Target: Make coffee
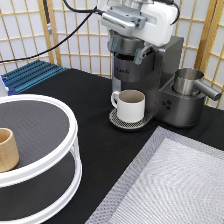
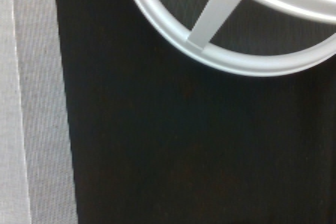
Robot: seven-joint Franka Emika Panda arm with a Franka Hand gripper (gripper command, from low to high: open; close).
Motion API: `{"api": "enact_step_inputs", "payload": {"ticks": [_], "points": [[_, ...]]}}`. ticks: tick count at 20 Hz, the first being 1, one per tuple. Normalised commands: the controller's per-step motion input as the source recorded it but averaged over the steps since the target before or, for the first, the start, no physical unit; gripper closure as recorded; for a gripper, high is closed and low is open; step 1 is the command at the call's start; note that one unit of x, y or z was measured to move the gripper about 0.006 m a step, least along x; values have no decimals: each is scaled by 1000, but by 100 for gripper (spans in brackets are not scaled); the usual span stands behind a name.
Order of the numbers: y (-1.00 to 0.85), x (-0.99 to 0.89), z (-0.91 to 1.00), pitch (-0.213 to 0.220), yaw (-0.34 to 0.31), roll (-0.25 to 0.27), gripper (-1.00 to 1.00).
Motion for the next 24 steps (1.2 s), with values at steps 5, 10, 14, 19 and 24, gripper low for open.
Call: {"api": "enact_step_inputs", "payload": {"ticks": [5,10,14,19,24], "points": [[15,-547,1000,-128,58,0,-100],[346,-706,728,-163,83,-22,-100],[743,-132,334,-107,76,-74,-100],[587,283,107,-24,18,-118,-100],[11,-229,-420,-25,-5,-92,-100]]}}
